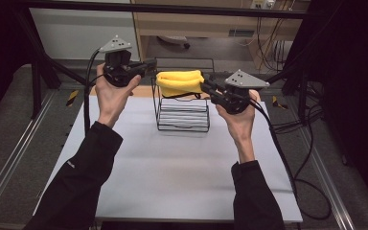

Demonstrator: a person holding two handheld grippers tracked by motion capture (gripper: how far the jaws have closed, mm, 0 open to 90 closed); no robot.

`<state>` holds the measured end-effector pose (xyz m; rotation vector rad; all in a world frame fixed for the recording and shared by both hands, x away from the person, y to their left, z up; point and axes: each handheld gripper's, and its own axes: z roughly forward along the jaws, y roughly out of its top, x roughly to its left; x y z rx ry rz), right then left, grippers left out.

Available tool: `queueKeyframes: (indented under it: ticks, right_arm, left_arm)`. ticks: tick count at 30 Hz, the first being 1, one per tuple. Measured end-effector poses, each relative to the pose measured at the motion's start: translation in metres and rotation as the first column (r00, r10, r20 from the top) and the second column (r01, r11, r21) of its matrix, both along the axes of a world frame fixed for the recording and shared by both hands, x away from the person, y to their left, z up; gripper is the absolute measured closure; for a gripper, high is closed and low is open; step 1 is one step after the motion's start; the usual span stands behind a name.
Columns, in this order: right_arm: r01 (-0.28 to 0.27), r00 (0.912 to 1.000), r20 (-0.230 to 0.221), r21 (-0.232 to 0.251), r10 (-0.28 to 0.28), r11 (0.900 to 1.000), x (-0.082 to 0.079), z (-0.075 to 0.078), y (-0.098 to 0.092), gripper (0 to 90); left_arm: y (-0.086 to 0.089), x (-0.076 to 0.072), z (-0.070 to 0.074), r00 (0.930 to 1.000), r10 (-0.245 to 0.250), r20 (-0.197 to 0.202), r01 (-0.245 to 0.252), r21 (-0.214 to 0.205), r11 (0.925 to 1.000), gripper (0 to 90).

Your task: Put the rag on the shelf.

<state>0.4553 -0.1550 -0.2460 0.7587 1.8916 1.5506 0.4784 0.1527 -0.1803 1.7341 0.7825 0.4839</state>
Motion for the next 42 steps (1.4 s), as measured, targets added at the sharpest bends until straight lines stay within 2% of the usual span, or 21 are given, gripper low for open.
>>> queueKeyframes:
  ticks: [1, 4, 11, 15, 17, 22, 24, 26, 27, 30, 32, 35, 36, 42]
  right_arm:
    - [-0.002, 1.0000, -0.004, 0.001, 0.002, 1.0000, 0.000, 0.000, 0.000, 79.1]
    - [-0.008, 1.0000, -0.005, -0.004, 0.008, 1.0000, 0.000, -0.001, -0.001, 78.7]
    - [-0.010, 0.9996, -0.025, -0.021, 0.010, 0.9997, -0.001, -0.004, -0.001, 76.2]
    - [-0.014, 0.9992, -0.037, -0.026, 0.013, 0.9996, -0.002, -0.005, 0.000, 72.9]
    - [-0.016, 0.9988, -0.048, -0.030, 0.014, 0.9994, -0.003, -0.005, 0.000, 69.3]
    - [0.007, 0.9981, -0.062, -0.021, -0.008, 0.9998, -0.009, 0.000, -0.003, 47.1]
    - [0.000, 0.9986, -0.054, 0.008, 0.000, 1.0000, -0.013, 0.006, -0.005, 42.2]
    - [-0.006, 0.9990, -0.044, 0.036, 0.008, 0.9993, -0.015, 0.013, -0.006, 41.3]
    - [-0.010, 0.9991, -0.040, 0.048, 0.012, 0.9988, -0.014, 0.017, -0.006, 43.3]
    - [-0.027, 0.9971, -0.070, 0.043, 0.030, 0.9987, -0.009, 0.022, -0.001, 64.9]
    - [-0.034, 0.9919, -0.122, 0.021, 0.036, 0.9992, -0.001, 0.020, 0.004, 77.3]
    - [-0.025, 0.9842, -0.176, -0.040, 0.017, 0.9989, 0.007, 0.010, 0.010, 89.0]
    - [-0.018, 0.9816, -0.191, -0.054, 0.007, 0.9984, 0.009, 0.007, 0.011, 90.0]
    - [0.022, 0.9680, -0.249, -0.057, -0.035, 0.9982, 0.023, -0.017, 0.005, 90.0]
  left_arm:
    - [-0.003, 0.002, -0.002, 0.9997, -0.008, -0.023, 0.009, 0.008, 0.9999, 89.5]
    - [-0.010, 0.003, -0.010, 0.9987, -0.028, -0.044, 0.030, 0.039, 0.9988, 89.6]
    - [-0.017, -0.003, -0.033, 0.9975, -0.058, -0.039, 0.061, 0.077, 0.9951, 89.6]
    - [-0.017, -0.004, -0.043, 0.9980, -0.052, -0.036, 0.055, 0.093, 0.9942, 89.7]
    - [-0.017, -0.003, -0.046, 0.9977, -0.053, -0.043, 0.057, 0.096, 0.9938, 89.6]
    - [-0.020, -0.003, -0.052, 0.9978, -0.054, -0.037, 0.058, 0.120, 0.9910, 89.7]
    - [-0.021, -0.003, -0.055, 0.9977, -0.057, -0.038, 0.061, 0.129, 0.9898, 89.7]
    - [-0.022, -0.003, -0.059, 0.9972, -0.058, -0.047, 0.064, 0.137, 0.9884, 89.7]
    - [-0.023, -0.003, -0.061, 0.9971, -0.058, -0.050, 0.065, 0.146, 0.9871, 89.7]
    - [-0.023, -0.002, -0.067, 0.9970, -0.059, -0.051, 0.066, 0.148, 0.9868, 89.7]
    - [-0.023, -0.001, -0.071, 0.9968, -0.060, -0.053, 0.067, 0.147, 0.9869, 89.7]
    - [-0.023, 0.000, -0.075, 0.9966, -0.061, -0.056, 0.069, 0.158, 0.9850, 89.7]
    - [-0.023, 0.000, -0.077, 0.9967, -0.060, -0.054, 0.067, 0.158, 0.9852, 89.7]
    - [-0.024, 0.005, -0.088, 0.9974, -0.041, -0.059, 0.050, 0.164, 0.9852, 89.7]
